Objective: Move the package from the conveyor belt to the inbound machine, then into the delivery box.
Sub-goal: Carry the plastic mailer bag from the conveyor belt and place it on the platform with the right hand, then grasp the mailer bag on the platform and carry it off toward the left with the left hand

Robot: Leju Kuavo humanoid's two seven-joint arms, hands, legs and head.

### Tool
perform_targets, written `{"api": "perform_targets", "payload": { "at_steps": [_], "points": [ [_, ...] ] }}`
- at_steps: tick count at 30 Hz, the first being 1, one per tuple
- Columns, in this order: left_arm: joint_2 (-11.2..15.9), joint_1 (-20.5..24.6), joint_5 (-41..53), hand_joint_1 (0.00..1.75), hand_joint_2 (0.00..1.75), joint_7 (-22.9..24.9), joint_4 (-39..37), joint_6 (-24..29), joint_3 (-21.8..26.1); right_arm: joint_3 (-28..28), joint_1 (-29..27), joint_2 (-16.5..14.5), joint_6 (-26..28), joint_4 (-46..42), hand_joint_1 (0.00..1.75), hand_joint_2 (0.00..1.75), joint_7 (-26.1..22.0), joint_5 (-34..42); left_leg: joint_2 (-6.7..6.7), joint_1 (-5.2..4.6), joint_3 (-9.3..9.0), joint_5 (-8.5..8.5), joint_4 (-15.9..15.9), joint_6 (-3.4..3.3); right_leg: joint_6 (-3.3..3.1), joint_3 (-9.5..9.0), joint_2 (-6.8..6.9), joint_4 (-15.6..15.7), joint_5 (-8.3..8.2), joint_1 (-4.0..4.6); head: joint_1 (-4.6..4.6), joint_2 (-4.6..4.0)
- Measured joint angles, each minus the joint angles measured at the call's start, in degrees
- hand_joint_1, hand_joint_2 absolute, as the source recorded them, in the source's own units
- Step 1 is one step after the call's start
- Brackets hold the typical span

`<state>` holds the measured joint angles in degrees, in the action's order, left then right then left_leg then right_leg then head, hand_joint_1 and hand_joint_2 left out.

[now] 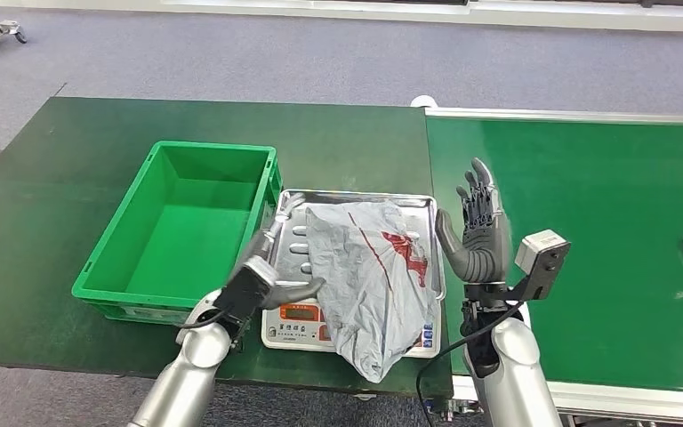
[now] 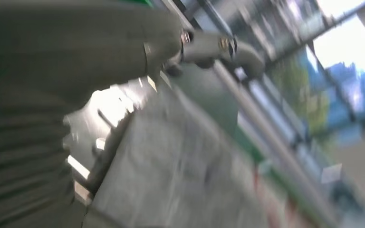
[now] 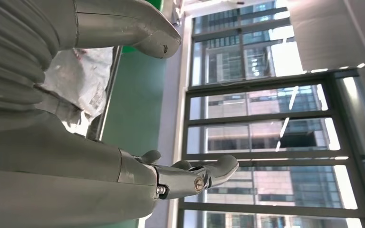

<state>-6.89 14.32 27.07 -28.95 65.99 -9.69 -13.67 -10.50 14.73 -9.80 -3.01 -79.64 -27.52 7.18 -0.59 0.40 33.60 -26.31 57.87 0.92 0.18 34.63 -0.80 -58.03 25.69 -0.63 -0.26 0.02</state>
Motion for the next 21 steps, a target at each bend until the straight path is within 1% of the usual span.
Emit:
{"api": "perform_targets", "payload": {
  "at_steps": [4, 8, 13, 19, 21],
  "points": [
    [2.83, 4.82, 7.96, 0.0, 1.75, -2.35, -6.4, -2.59, -5.56, 0.66, -1.7, 0.07, -0.78, -3.92, 0.0, 1.75, 0.26, -0.6, 0.02, 0.0, -0.01, 0.01, 0.0, 0.0, -0.02, 0.01, -0.02, 0.0, -0.04, 0.0, -0.01, 0.0],
    [5.08, 9.02, 11.5, 0.0, 1.75, -6.22, -10.5, -5.42, -11.24, 1.28, -3.67, 0.55, -1.64, -6.96, 0.0, 1.75, -0.07, -0.57, 0.02, 0.0, -0.01, 0.02, 0.01, -0.01, -0.02, 0.01, -0.02, 0.0, -0.05, -0.01, 0.01, 0.0],
    [6.91, 13.03, 12.49, 0.0, 1.75, -7.56, -12.25, -7.61, -16.9, 2.07, -4.79, 1.05, -2.4, -9.05, 0.0, 1.75, -0.42, -0.06, 0.02, 0.0, -0.01, 0.02, 0.01, -0.01, -0.02, 0.0, -0.02, 0.0, -0.05, -0.01, 0.0, 0.0],
    [7.77, 17.25, 10.41, 0.0, 1.75, -9.67, -13.51, -10.83, -21.56, 2.33, -4.94, 1.31, -2.64, -10.03, 0.0, 1.75, -0.55, 0.31, 0.02, 0.0, -0.01, 0.04, 0.01, -0.01, -0.02, -0.01, -0.03, 0.0, -0.06, -0.01, 0.0, 0.0],
    [7.78, 18.89, 9.41, 0.86, 1.75, -10.52, -14.25, -12.38, -23.34, 2.49, -5.09, 1.32, -2.81, -10.58, 0.0, 1.75, -0.62, 0.51, 0.01, 0.0, -0.01, 0.05, 0.01, -0.01, -0.02, -0.02, -0.02, 0.0, -0.06, -0.01, 0.0, 0.0]
  ]
}}
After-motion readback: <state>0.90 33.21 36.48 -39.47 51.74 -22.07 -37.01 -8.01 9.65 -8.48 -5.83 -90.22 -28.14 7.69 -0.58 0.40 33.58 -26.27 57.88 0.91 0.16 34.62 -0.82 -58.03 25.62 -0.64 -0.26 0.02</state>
